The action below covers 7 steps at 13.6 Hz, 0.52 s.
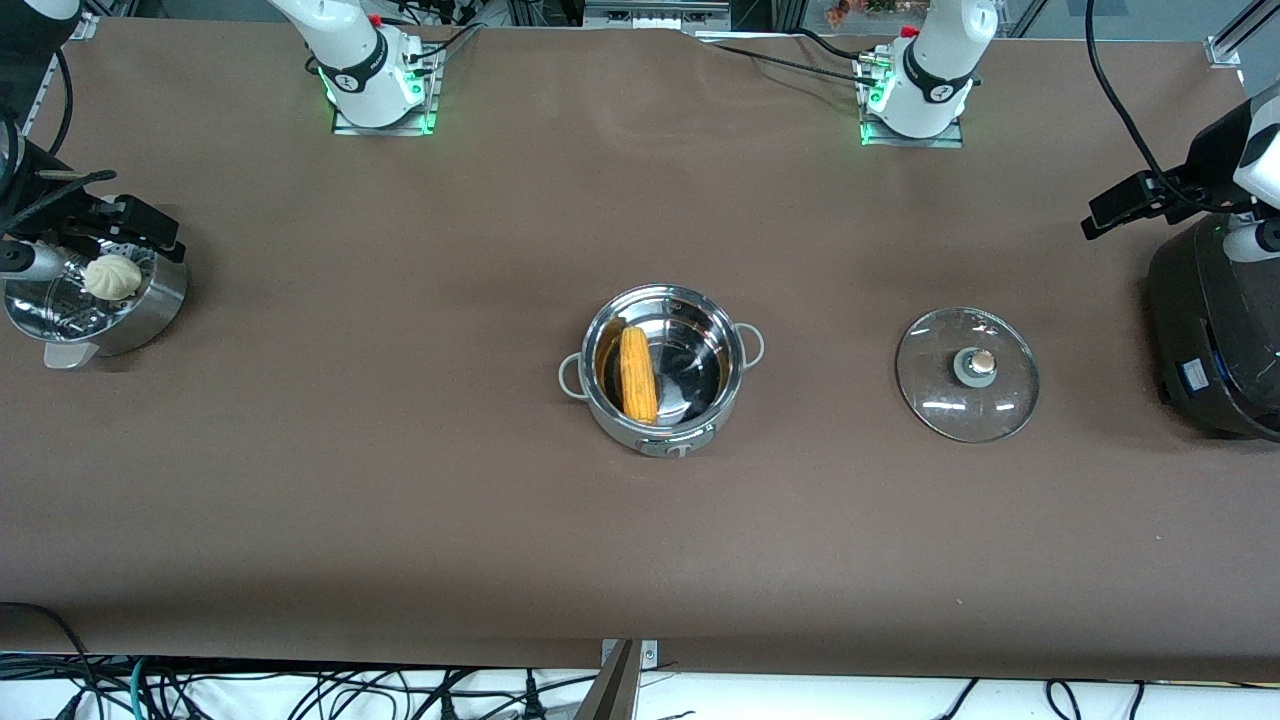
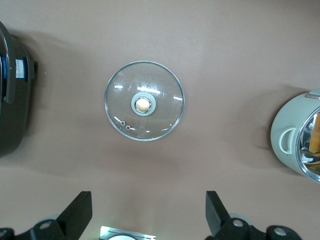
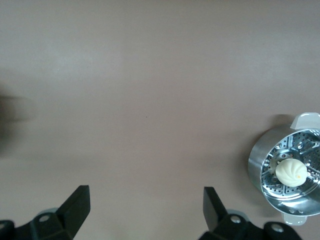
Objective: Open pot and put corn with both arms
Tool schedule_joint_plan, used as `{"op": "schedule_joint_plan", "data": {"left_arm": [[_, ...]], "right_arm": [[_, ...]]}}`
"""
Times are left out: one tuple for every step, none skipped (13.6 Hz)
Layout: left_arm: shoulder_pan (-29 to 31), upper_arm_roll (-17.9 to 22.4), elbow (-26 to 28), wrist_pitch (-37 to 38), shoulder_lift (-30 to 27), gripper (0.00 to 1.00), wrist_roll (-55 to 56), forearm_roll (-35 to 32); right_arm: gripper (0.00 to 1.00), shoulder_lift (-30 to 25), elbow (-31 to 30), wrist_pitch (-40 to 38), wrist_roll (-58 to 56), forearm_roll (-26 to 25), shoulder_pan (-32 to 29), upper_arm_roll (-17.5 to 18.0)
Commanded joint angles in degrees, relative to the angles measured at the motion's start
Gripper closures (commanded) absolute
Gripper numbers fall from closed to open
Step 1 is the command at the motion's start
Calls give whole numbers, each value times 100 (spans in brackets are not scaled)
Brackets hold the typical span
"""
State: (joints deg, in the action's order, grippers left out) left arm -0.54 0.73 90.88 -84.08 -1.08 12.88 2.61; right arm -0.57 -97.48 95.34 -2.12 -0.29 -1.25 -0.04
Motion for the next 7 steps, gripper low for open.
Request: {"op": "schedule_joint_plan", "data": {"left_arm": [[36, -21, 18, 6, -33, 0, 21, 38], [36, -12, 18, 6, -33, 0, 21, 38], [36, -21, 18, 6, -33, 0, 21, 38], [36, -12, 18, 6, -33, 0, 21, 38], [36, -12, 18, 6, -33, 0, 21, 38], [36, -12, 18, 15, -33, 0, 30, 38], [36, -21, 18, 23, -33, 0, 30, 38]], "right_arm": [[0, 109, 62, -24, -272, 108, -51, 39], [0, 118, 71, -16, -246, 56, -34, 39], [0, 136, 97, -15, -245, 56, -25, 39], [0, 162, 106, -15, -245, 73, -42, 39], [0, 180, 106, 2, -237, 73, -60, 39], [0, 206, 106, 2, -237, 91, -95, 30], [0, 206, 106, 2, -228, 100, -139, 30]]}}
